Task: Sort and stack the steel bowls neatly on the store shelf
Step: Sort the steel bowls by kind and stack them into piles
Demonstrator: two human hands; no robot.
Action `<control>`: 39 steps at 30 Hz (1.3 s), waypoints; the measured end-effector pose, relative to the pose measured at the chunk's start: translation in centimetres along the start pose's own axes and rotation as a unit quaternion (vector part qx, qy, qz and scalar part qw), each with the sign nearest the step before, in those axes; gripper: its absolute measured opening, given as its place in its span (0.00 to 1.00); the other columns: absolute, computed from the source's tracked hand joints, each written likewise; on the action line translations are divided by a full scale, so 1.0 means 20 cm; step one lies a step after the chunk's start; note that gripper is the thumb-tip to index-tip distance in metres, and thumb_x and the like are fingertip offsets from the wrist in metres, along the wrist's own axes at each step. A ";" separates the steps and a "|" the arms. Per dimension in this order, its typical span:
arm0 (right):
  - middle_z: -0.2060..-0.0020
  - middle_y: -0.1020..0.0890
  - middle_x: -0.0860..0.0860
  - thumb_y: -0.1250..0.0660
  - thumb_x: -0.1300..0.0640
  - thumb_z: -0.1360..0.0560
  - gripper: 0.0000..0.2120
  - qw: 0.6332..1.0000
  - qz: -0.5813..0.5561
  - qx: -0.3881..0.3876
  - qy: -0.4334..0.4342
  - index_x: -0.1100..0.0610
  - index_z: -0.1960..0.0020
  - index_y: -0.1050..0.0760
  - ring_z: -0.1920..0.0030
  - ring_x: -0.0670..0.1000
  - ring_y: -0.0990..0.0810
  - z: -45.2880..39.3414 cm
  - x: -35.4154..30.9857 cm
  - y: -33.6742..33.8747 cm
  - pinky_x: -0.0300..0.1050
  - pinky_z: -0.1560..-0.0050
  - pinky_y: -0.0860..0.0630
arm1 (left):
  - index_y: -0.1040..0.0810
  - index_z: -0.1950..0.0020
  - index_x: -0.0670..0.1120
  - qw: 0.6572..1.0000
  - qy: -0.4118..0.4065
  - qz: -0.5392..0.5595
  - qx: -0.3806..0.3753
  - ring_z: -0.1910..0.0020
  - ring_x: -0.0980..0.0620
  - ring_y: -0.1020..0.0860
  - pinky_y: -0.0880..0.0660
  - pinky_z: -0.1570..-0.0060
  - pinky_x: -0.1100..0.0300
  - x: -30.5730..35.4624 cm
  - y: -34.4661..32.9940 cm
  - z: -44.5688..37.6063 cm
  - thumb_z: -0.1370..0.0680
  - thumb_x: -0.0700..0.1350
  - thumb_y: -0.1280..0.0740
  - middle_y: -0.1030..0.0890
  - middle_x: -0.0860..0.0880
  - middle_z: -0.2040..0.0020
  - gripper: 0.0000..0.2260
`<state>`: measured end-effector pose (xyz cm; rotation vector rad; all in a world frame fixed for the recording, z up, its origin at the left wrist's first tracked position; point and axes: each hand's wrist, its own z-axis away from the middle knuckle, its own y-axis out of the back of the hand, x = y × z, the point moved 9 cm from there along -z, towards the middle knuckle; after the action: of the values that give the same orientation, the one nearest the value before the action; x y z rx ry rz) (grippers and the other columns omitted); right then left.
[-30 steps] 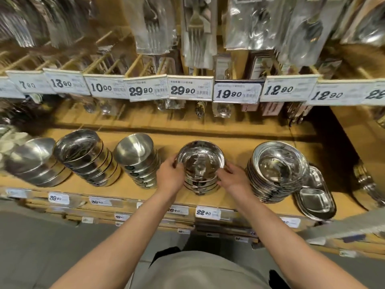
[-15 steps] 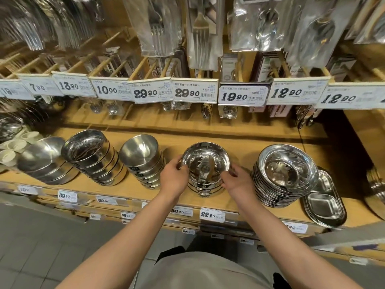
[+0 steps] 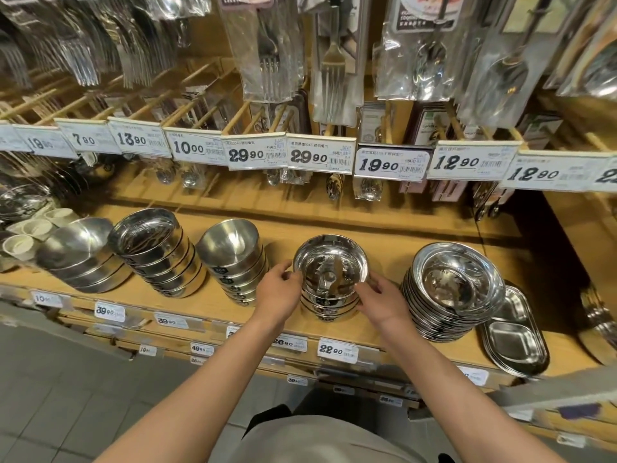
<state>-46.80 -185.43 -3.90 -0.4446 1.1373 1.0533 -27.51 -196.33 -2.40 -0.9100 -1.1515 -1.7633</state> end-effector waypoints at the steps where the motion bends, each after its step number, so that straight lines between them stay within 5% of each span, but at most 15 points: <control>1: 0.44 0.21 0.42 0.33 0.49 0.20 0.17 1.000 0.000 0.001 0.000 0.45 0.32 0.25 0.41 0.52 0.20 0.01 0.01 0.01 0.57 0.34 0.23 | 0.28 0.24 0.48 1.000 0.002 0.006 -0.004 0.53 0.56 0.21 0.22 0.38 0.47 -0.02 0.01 0.02 0.18 0.46 0.36 0.21 0.60 0.56 0.21; 4: 0.34 0.27 0.49 0.33 0.48 0.20 0.29 1.000 0.001 0.005 -0.009 0.54 0.21 0.35 0.39 0.50 0.21 0.05 0.09 0.06 0.54 0.32 0.24 | 0.26 0.26 0.48 1.000 0.004 0.012 -0.009 0.39 0.49 0.22 0.26 0.32 0.44 -0.09 0.07 0.06 0.18 0.48 0.36 0.20 0.56 0.44 0.20; 8: 0.28 0.28 0.51 0.34 0.50 0.18 0.28 0.999 -0.031 -0.007 0.000 0.54 0.21 0.36 0.39 0.48 0.23 0.12 0.15 0.10 0.40 0.47 0.22 | 0.22 0.31 0.50 0.999 0.006 0.035 -0.004 0.50 0.51 0.19 0.21 0.38 0.44 -0.17 0.14 0.12 0.18 0.48 0.36 0.17 0.52 0.51 0.15; 16: 0.30 0.27 0.55 0.37 0.51 0.17 0.24 0.997 -0.071 -0.018 -0.014 0.56 0.23 0.34 0.41 0.49 0.23 0.20 0.18 0.08 0.45 0.45 0.20 | 0.19 0.47 0.53 0.993 0.042 0.111 -0.011 0.48 0.48 0.19 0.19 0.54 0.56 -0.26 0.14 0.21 0.17 0.44 0.35 0.18 0.49 0.49 0.07; 25: 0.39 0.23 0.53 0.38 0.47 0.16 0.24 0.995 -0.086 -0.049 -0.016 0.52 0.22 0.34 0.48 0.46 0.21 0.19 0.21 0.06 0.47 0.49 0.23 | 0.19 0.46 0.51 0.986 0.069 0.150 -0.019 0.50 0.51 0.20 0.20 0.54 0.56 -0.25 0.18 0.28 0.17 0.45 0.36 0.19 0.49 0.50 0.06; 30: 0.37 0.24 0.54 0.40 0.48 0.16 0.24 0.997 -0.062 -0.055 0.006 0.54 0.22 0.35 0.40 0.53 0.23 0.21 0.20 0.03 0.49 0.45 0.23 | 0.19 0.46 0.50 0.985 0.076 0.156 -0.007 0.49 0.51 0.20 0.19 0.51 0.55 -0.29 0.21 0.29 0.17 0.45 0.36 0.19 0.49 0.50 0.06; 39: 0.41 0.22 0.51 0.39 0.53 0.16 0.08 0.992 -0.118 -0.048 0.001 0.52 0.39 0.27 0.40 0.49 0.22 0.25 0.14 0.02 0.46 0.48 0.22 | 0.18 0.46 0.49 0.977 0.094 0.188 -0.010 0.51 0.51 0.20 0.20 0.56 0.60 -0.33 0.17 0.32 0.17 0.42 0.37 0.19 0.48 0.50 0.08</control>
<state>-44.47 -180.18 -4.40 -0.6406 1.0110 0.9021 -20.91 -189.60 -5.00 -0.8853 -0.7807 -1.5148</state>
